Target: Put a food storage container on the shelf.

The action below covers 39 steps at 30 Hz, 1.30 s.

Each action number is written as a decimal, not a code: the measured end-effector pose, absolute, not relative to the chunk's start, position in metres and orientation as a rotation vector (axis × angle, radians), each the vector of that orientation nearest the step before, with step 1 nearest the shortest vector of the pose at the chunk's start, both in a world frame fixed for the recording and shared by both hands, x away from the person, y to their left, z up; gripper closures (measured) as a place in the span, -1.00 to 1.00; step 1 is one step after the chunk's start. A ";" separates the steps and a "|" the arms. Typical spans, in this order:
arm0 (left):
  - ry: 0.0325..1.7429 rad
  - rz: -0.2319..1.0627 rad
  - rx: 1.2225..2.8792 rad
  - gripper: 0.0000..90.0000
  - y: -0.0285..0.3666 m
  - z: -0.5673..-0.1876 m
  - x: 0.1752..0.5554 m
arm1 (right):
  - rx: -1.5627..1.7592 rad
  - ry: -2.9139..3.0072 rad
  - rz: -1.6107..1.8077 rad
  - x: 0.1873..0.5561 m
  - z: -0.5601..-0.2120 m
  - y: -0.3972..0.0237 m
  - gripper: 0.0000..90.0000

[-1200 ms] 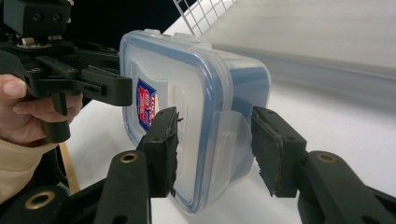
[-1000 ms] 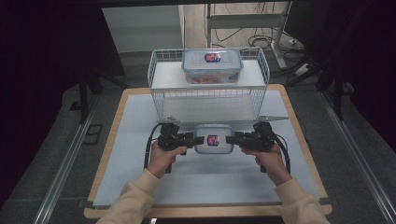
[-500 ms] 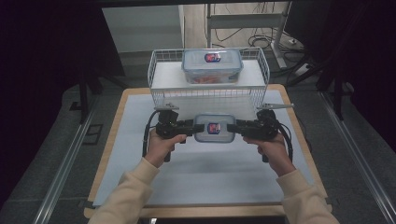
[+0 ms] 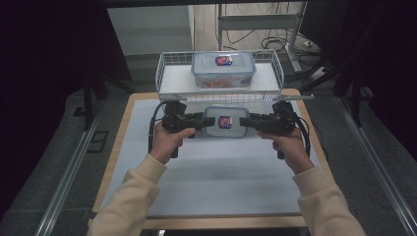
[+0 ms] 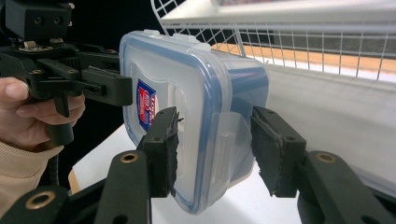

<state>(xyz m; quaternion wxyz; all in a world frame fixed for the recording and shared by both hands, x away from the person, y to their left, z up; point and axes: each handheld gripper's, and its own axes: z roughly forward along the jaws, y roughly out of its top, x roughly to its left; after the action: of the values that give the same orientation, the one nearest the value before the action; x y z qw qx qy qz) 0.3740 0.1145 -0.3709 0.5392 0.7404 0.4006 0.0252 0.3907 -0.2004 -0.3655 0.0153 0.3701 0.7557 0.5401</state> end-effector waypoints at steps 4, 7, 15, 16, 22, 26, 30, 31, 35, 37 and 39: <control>0.947 0.071 1.750 0.09 0.116 -0.360 0.378 | 1.131 2.350 1.680 0.396 -0.354 -0.199 0.16; 0.942 0.086 1.747 0.09 0.117 -0.351 0.381 | 1.114 2.349 1.678 0.400 -0.344 -0.197 0.16; 0.934 0.100 1.733 0.09 0.121 -0.334 0.391 | 1.093 2.347 1.672 0.411 -0.323 -0.193 0.16; 0.935 0.102 1.732 0.09 0.122 -0.331 0.392 | 1.089 2.350 1.670 0.413 -0.321 -0.193 0.16; 0.927 0.115 1.726 0.08 0.124 -0.315 0.402 | 1.070 2.347 1.663 0.423 -0.303 -0.190 0.16; 0.925 0.124 1.718 0.08 0.124 -0.305 0.409 | 1.058 2.344 1.662 0.431 -0.292 -0.189 0.16; 0.923 0.126 1.711 0.08 0.123 -0.299 0.417 | 1.051 2.339 1.655 0.439 -0.282 -0.189 0.16; 0.923 0.126 1.709 0.08 0.123 -0.297 0.419 | 1.051 2.338 1.653 0.441 -0.280 -0.189 0.16; 0.924 0.130 1.710 0.08 0.122 -0.292 0.426 | 1.048 2.338 1.653 0.448 -0.274 -0.190 0.16; 0.925 0.130 1.710 0.08 0.122 -0.291 0.428 | 1.051 2.338 1.655 0.452 -0.273 -0.190 0.16; 0.927 0.131 1.709 0.08 0.122 -0.289 0.431 | 1.048 2.339 1.656 0.455 -0.271 -0.190 0.16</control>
<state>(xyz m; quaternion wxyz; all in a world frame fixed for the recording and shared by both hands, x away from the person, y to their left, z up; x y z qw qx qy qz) 0.4309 0.1217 -0.2888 0.5617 0.7255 0.3937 0.0558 0.4549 -0.1904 -0.2710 0.0451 0.3431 0.7656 0.5423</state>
